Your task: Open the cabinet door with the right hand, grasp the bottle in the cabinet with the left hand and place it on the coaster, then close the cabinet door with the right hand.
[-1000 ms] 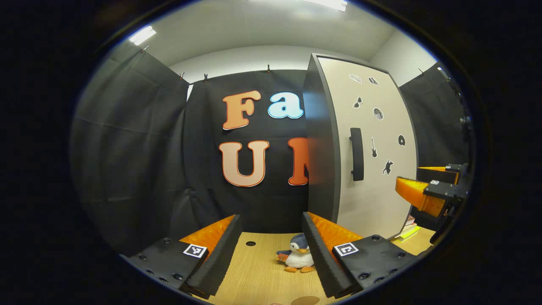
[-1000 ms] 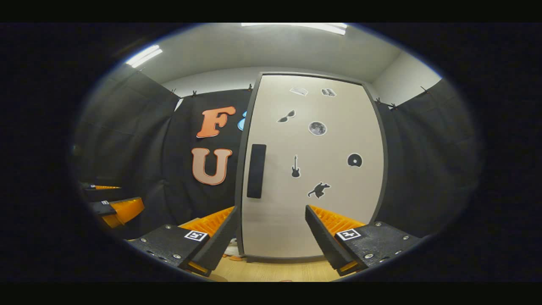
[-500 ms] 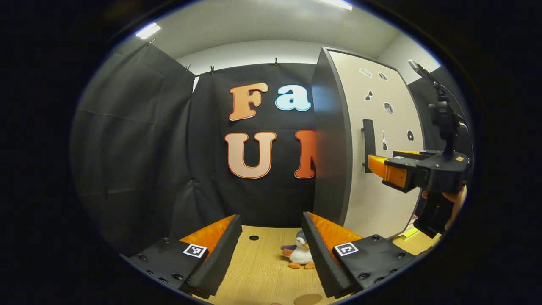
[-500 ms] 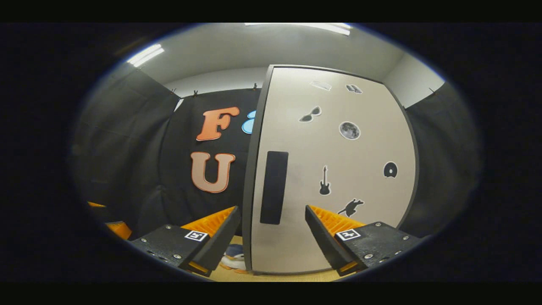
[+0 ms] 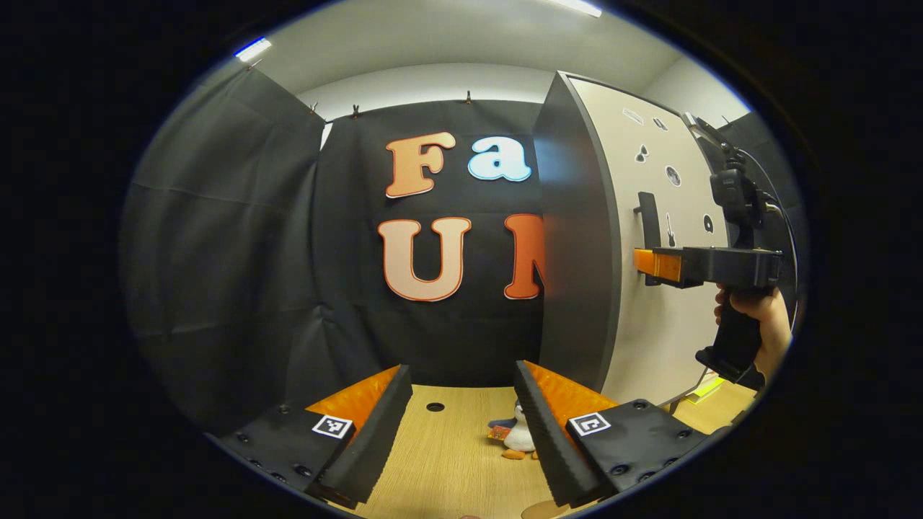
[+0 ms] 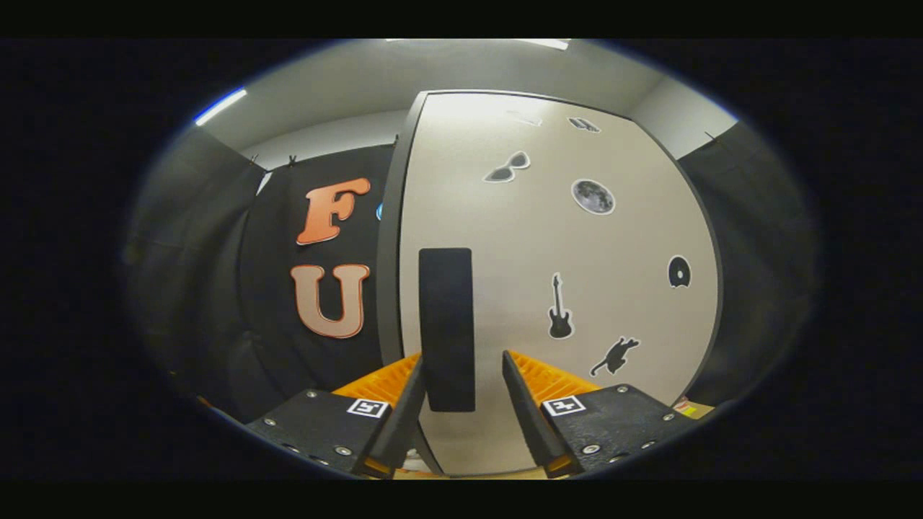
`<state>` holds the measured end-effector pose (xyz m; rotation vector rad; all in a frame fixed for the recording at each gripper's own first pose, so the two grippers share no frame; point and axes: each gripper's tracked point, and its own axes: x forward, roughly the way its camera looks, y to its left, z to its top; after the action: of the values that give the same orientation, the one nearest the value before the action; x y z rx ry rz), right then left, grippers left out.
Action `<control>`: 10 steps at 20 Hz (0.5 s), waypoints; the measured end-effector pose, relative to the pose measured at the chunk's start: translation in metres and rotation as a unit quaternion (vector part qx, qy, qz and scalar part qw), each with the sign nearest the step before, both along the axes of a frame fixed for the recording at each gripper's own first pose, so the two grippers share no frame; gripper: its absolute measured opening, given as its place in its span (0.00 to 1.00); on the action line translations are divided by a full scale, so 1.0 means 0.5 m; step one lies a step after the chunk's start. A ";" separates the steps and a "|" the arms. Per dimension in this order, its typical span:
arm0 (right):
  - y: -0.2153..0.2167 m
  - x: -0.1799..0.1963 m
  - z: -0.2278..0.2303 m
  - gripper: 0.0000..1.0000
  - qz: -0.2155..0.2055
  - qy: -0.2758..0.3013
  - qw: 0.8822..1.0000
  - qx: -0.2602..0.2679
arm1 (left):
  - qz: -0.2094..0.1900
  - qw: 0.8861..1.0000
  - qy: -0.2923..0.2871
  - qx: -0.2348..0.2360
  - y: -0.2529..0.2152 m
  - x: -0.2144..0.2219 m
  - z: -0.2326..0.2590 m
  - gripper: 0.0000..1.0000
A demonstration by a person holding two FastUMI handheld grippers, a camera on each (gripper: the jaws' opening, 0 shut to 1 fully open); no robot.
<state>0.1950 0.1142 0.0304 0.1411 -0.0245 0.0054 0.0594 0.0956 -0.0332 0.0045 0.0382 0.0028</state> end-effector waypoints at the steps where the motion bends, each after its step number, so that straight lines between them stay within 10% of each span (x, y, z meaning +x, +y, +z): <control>1: 0.005 0.004 -0.003 0.60 0.002 0.003 1.000 0.008 | -0.008 1.000 0.002 -0.001 -0.001 0.010 -0.003 0.93; 10: 0.010 -0.005 -0.003 0.18 -0.003 0.014 1.000 0.011 | 0.014 1.000 0.009 -0.022 0.024 -0.022 -0.019 0.95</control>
<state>0.1923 0.1190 0.0291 0.1637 0.0028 -0.0036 0.0483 0.1078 -0.0426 -0.0408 0.0566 0.0304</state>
